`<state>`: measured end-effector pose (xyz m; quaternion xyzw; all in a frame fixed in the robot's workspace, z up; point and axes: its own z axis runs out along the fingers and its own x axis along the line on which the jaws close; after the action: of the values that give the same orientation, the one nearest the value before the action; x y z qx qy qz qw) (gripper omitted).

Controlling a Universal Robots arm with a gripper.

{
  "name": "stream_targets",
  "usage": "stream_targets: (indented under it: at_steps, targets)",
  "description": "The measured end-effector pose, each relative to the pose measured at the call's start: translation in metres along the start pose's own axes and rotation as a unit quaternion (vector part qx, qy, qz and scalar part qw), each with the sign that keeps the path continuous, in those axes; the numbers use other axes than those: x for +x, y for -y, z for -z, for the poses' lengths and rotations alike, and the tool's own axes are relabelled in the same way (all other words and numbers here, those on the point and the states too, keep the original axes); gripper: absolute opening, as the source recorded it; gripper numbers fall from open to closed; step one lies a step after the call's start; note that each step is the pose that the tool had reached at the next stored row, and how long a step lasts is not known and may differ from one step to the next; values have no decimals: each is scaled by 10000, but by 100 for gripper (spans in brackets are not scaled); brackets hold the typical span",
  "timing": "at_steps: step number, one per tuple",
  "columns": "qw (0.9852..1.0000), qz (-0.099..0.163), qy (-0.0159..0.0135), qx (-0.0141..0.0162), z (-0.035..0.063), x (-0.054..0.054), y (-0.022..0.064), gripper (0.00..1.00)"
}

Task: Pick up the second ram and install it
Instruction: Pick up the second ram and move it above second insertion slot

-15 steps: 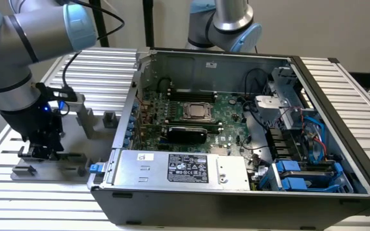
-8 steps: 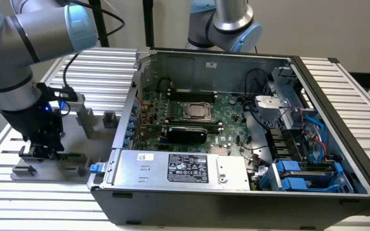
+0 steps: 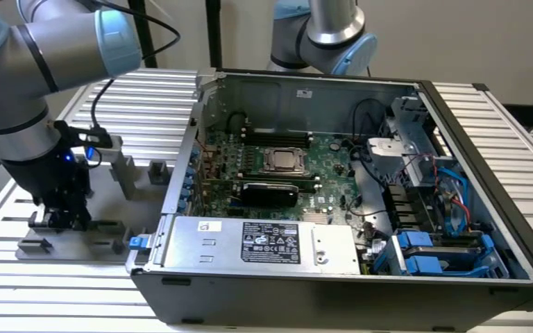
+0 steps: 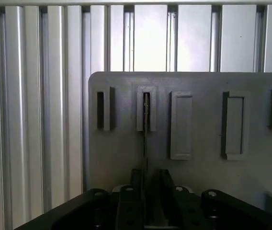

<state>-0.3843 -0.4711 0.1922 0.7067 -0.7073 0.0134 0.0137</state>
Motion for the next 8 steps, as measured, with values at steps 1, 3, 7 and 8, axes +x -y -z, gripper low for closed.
stream_targets:
  at_steps: [1, 3, 7, 8]
  targets:
    - [10000, 0, -11, 0, 0, 0, 1, 0]
    - [10000, 1, -22, 0, 0, 1, 0, 0]
    - [10000, 0, -23, 0, 1, 1, 0, 0]
    - [10000, 1, -23, -1, 1, 1, 0, 0]
